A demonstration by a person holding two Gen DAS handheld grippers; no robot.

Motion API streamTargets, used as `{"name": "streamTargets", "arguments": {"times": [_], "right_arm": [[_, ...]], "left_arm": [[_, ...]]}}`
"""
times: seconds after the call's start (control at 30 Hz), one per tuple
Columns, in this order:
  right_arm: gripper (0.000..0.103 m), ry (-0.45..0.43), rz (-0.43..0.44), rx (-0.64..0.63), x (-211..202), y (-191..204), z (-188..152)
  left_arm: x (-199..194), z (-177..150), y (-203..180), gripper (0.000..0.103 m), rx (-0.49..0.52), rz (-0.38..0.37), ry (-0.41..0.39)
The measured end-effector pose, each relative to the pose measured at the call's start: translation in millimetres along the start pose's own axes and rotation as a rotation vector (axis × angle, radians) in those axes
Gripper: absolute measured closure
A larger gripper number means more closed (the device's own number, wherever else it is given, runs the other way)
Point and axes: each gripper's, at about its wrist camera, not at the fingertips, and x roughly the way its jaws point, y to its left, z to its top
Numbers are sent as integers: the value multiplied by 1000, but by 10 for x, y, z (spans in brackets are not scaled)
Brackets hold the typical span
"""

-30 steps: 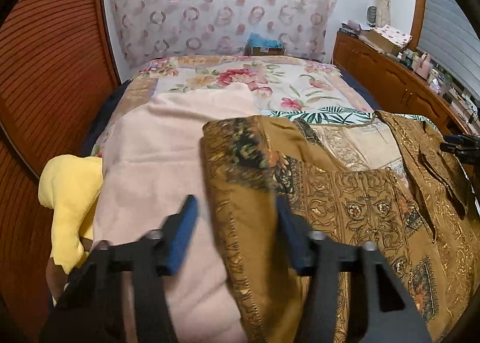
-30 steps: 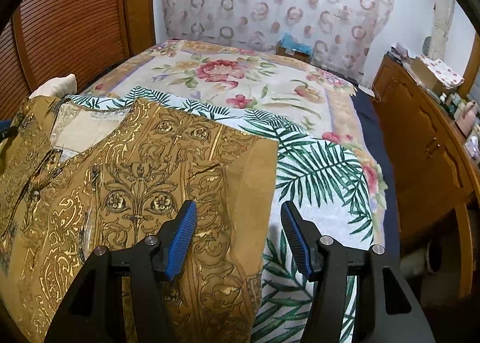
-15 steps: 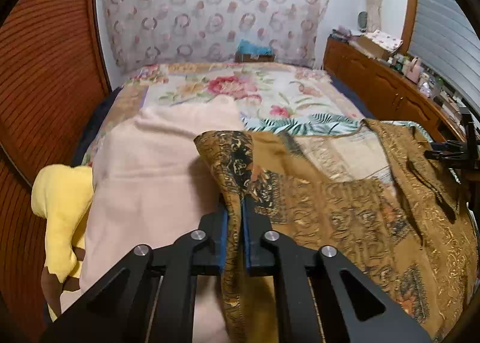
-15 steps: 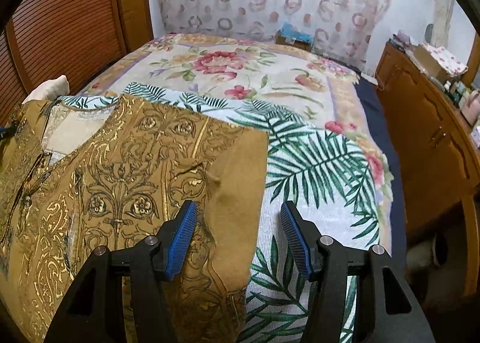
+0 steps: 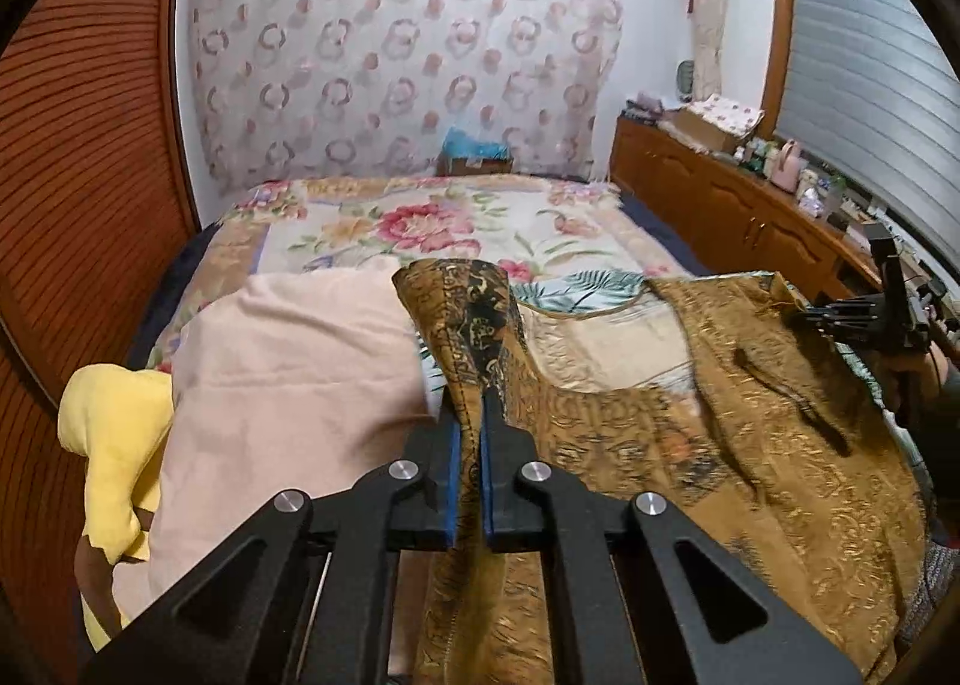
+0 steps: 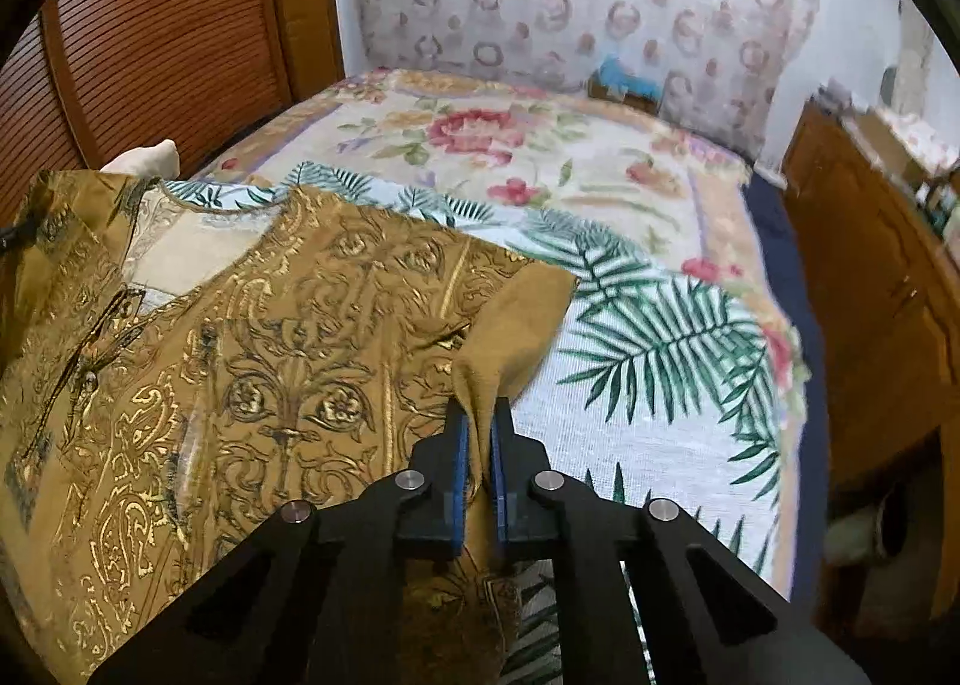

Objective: Fold small clothes

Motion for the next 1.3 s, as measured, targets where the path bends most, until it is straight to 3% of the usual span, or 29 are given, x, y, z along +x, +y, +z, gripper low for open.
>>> {"name": "streamTargets", "arguments": {"times": [0.2, 0.5, 0.93, 1.1, 1.3], "right_arm": [[98, -144, 21, 28, -582, 148, -99], [98, -256, 52, 63, -1491, 435, -814], [99, -256, 117, 118, -2485, 832, -2165], [99, -242, 115, 112, -2882, 960, -2501], [99, -219, 132, 138, -3061, 901, -2711]], "left_arm": [[-441, -76, -144, 97, -4, -42, -60], [-1144, -560, -208, 97, -20, -54, -109], [-2030, -1404, -202, 97, -104, -39, -116], [-2161, -1647, -259, 97, -98, -16, -73], [-2133, -1724, -325, 97, -52, -5, -26]]}}
